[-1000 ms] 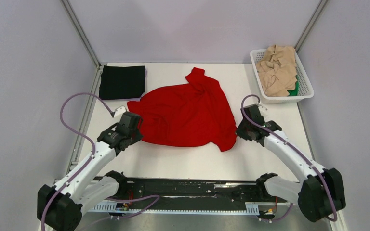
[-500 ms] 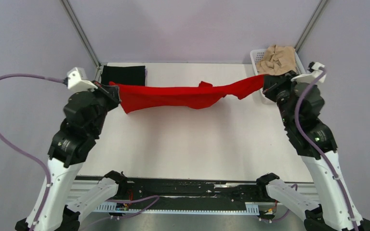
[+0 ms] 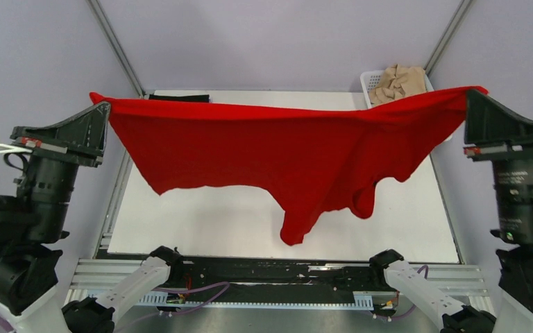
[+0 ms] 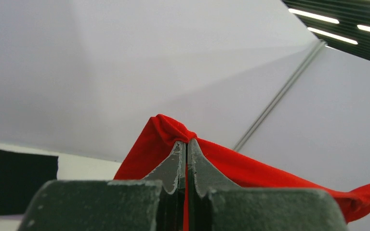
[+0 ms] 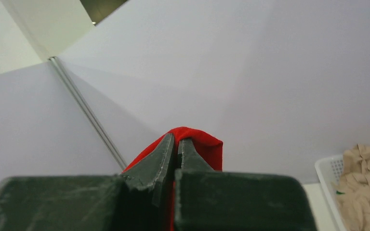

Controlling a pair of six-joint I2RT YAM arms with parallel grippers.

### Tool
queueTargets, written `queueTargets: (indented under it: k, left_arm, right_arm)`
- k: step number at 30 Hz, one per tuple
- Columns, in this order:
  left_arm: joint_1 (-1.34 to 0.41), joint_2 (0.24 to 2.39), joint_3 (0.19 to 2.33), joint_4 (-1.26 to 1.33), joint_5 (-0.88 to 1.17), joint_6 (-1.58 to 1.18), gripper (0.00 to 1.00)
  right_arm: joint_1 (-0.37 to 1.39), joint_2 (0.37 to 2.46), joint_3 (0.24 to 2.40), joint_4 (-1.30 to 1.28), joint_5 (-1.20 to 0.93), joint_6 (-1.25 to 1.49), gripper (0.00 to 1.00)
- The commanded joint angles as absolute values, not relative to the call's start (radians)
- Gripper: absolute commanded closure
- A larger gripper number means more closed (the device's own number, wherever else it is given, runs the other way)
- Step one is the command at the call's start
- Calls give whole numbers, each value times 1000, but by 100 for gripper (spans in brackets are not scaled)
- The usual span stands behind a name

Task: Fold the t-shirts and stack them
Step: Flatten out the tshirt

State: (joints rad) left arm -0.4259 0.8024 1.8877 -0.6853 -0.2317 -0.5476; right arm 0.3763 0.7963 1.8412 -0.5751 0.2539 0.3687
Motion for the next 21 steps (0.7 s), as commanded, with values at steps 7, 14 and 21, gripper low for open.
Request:
queueTargets:
  k: [7, 14, 21]
  left_arm:
    - [-426, 835, 1938, -737, -110, -503, 100]
    - [-426, 826, 1649, -642, -314, -518, 100]
    - [-424, 1040, 1320, -534, -705, -561, 100]
  right_arm:
    - [371, 786, 1945, -600, 283, 247, 100]
    - [372, 812, 1711, -503, 495, 197, 100]
    - [364, 889, 1298, -295, 824, 228, 100]
